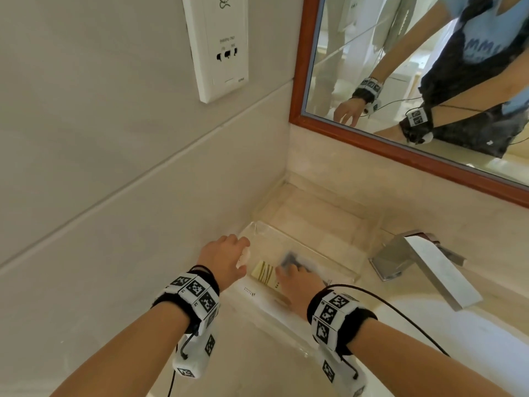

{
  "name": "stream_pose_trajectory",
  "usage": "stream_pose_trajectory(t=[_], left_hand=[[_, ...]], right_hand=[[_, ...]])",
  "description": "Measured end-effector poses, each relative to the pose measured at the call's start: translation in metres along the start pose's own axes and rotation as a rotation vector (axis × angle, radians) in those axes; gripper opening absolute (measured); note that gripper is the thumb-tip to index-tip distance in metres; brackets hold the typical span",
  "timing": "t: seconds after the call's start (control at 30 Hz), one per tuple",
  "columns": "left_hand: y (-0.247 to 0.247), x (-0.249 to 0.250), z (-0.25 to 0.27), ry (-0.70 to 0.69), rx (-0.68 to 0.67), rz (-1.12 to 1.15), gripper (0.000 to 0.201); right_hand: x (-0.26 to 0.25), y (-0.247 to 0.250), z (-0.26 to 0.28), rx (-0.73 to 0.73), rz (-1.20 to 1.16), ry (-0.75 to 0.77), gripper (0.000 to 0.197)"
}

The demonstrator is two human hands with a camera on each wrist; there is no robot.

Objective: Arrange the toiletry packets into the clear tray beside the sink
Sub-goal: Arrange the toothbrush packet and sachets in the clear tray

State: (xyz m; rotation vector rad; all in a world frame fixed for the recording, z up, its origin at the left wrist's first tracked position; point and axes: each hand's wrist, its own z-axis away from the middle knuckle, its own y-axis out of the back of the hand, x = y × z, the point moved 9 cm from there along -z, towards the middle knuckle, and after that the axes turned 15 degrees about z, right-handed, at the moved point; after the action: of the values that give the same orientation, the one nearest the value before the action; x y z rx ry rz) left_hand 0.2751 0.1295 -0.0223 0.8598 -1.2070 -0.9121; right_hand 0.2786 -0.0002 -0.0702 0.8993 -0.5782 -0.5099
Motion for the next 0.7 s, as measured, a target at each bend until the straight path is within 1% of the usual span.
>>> stream_pose_trajectory(t=[0.3, 0.37, 0.43, 0.5, 0.6, 0.7], left_hand=[[-0.011, 0.007, -0.026, -0.036, -0.013, -0.008, 0.046], [-0.012, 0.009, -0.033, -0.039, -0.003, -0.009, 0.045], [-0.013, 0.012, -0.04, -0.048, -0.001, -0.008, 0.045], [-0.017, 0.015, -0.045, -0.055, -0.011, -0.006, 0.045], [-0.022, 0.017, -0.052, -0.054, -0.036, -0.005, 0.048], [-0.032, 0.018, -0.055, -0.068, -0.122, -0.078, 0.048]], right_hand=[[0.004, -0.003, 0.01, -0.063, 0.004, 0.032, 0.048], [0.009, 0.001, 0.007, -0.033, 0.02, 0.042, 0.037], [0.014, 0.008, 0.005, 0.025, 0.022, 0.045, 0.032], [0.019, 0.01, 0.003, 0.059, 0.017, 0.047, 0.036], [0.025, 0.005, 0.002, 0.076, 0.002, 0.044, 0.05], [0.026, 0.002, 0.003, 0.099, -0.009, 0.055, 0.052]])
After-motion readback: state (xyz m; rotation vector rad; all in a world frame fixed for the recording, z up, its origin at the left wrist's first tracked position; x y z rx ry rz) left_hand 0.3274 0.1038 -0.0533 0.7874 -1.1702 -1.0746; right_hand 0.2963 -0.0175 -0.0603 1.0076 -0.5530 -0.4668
